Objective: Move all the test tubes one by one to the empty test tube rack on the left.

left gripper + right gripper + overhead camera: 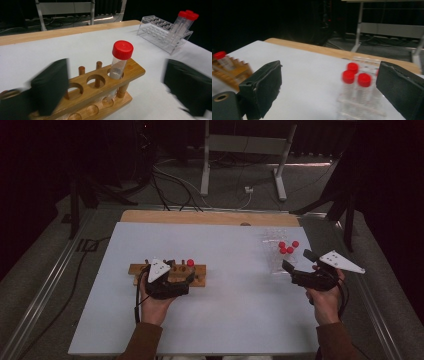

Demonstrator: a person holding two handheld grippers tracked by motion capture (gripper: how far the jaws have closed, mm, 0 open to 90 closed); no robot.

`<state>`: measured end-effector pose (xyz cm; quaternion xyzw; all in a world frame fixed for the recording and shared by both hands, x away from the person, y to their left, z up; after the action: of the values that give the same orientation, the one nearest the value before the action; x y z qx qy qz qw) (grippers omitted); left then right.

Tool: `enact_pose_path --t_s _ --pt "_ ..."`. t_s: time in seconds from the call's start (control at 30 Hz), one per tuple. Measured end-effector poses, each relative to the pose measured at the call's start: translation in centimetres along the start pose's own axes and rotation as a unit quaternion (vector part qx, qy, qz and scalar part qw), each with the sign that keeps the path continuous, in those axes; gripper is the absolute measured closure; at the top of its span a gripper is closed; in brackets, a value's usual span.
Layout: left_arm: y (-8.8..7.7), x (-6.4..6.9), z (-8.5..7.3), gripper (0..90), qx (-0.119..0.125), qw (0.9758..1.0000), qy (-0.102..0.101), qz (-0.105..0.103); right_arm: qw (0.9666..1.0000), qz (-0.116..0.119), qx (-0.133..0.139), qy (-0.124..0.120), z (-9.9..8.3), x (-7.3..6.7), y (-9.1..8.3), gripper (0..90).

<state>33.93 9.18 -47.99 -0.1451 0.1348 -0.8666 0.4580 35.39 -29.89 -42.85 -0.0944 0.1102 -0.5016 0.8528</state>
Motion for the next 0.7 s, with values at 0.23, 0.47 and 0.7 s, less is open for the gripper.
enact_pose_path --t_s 0.23,0.47,0.7 --pt "-1.2 -0.6 0.6 0.5 0.016 0.9998 -0.004 0.008 0.9987 -0.048 0.006 0.018 0.9 2.8 0.4 13.6" --pt "-1.8 -1.2 0.7 0.6 0.024 0.9995 -0.014 0.013 0.9950 -0.092 -0.009 0.038 0.8 6.0 1.7 23.7" --pt "-1.9 -1.4 0.5 0.6 0.026 0.9993 -0.019 0.016 0.9925 -0.115 -0.037 0.020 -0.4 7.5 3.9 47.6"
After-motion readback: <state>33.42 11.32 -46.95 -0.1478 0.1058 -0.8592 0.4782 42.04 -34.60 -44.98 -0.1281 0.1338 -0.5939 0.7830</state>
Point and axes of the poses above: each handheld gripper's, and its own axes: y roughly forward along the jaws, z roughly out of its top, x roughly to its right, the point moved 6 cm from there along y, roughly forward along the jaws, and after that the axes turned 1 degree about x, right-handed, at the moved point
